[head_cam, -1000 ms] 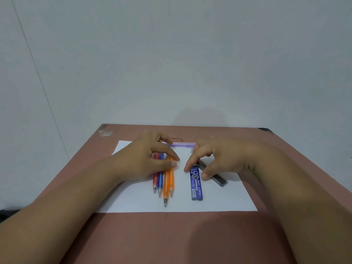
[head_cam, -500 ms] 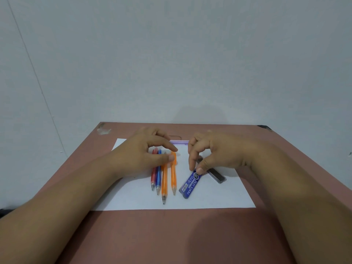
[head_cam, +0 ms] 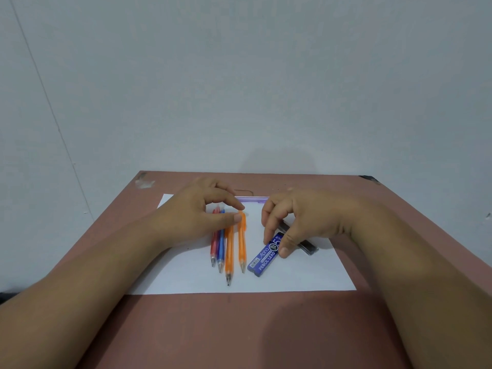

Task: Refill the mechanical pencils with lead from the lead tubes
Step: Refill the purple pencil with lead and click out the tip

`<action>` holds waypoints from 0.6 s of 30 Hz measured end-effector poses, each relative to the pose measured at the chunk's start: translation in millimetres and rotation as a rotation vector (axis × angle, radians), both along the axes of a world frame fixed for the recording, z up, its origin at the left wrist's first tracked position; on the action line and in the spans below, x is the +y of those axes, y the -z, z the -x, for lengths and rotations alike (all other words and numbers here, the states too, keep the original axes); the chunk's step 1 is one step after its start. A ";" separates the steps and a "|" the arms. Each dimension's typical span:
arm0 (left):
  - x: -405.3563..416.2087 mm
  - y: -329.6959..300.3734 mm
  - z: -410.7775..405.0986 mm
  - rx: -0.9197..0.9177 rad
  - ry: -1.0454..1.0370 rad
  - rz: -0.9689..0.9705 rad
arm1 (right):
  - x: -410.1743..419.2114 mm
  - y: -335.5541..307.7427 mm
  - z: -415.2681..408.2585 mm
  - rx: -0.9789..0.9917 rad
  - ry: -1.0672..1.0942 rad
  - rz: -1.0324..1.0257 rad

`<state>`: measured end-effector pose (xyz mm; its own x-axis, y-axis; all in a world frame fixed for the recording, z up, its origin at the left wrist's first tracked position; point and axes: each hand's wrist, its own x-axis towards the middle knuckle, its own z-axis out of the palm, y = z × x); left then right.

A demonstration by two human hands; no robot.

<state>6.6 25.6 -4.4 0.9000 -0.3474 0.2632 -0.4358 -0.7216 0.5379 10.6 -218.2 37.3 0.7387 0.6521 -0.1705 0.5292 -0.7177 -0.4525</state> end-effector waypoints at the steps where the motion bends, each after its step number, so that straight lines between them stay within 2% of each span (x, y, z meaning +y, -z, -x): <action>1: 0.3 0.4 -0.2 -0.012 0.004 0.002 | -0.5 0.3 -0.3 -0.003 0.008 -0.009; 7: 2.3 1.1 1.9 -0.052 0.025 0.143 | -4.1 -0.5 0.6 -0.040 0.049 -0.082; 14: -2.1 -5.9 15.5 0.077 0.093 0.280 | -9.8 -3.7 -0.5 -0.127 0.143 -0.268; 18: -5.9 -1.9 13.8 0.132 0.060 0.349 | -4.7 -1.5 0.1 -0.142 0.190 -0.395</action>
